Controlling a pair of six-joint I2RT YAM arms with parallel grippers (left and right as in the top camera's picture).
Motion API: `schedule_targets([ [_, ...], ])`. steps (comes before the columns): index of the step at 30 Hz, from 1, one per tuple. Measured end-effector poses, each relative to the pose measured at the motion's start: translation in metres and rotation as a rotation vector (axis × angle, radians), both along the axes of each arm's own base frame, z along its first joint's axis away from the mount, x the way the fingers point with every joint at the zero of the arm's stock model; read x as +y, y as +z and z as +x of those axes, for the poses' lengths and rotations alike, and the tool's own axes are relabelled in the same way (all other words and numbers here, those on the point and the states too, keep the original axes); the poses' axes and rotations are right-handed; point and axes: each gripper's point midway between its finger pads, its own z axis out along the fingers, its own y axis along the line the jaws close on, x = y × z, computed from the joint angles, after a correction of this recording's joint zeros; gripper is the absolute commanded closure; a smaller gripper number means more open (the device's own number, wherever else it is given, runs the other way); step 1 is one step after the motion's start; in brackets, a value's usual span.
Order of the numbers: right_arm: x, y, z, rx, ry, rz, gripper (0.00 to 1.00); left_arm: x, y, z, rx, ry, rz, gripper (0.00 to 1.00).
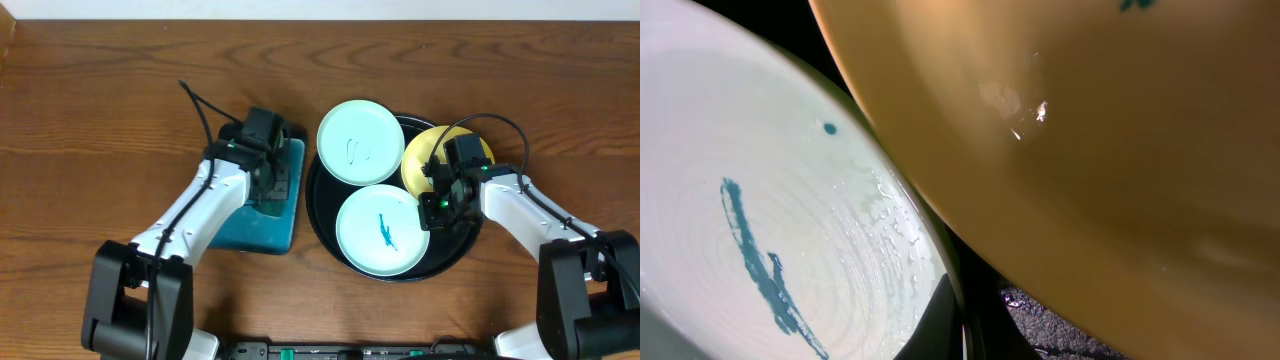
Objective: Clean dirty plates on tray and stack at the side
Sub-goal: 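Dip the sponge back into the basin water with the left gripper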
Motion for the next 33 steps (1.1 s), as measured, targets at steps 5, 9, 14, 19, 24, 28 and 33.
schedule_targets([
  [5, 0.0, 0.0, 0.0, 0.0, 0.0, 0.0, 0.99, -0.017, 0.0, -0.006, 0.006, -0.012, -0.019, 0.93],
  [9, 0.0, 0.0, 0.0, 0.0, 0.0, 0.0, 0.99, -0.019, 0.0, -0.007, 0.009, 0.001, -0.027, 0.93],
  [14, 0.0, 0.0, 0.0, 0.0, 0.0, 0.0, 0.99, -0.019, 0.0, -0.007, 0.012, 0.032, -0.034, 0.93],
  [19, 0.0, 0.0, 0.0, 0.001, 0.0, 0.0, 0.99, -0.019, -0.002, -0.009, 0.021, 0.076, -0.042, 0.93],
  [24, 0.0, 0.0, 0.0, 0.002, 0.0, 0.0, 0.99, -0.023, -0.008, -0.016, 0.034, 0.085, -0.042, 0.93],
  [28, 0.0, 0.0, -0.001, 0.003, 0.0, 0.0, 0.99, -0.038, -0.006, -0.014, 0.021, 0.068, -0.091, 0.93],
  [33, 0.0, 0.0, -0.001, 0.006, 0.0, 0.001, 0.99, -0.036, -0.007, -0.015, 0.027, 0.072, -0.083, 0.93],
])
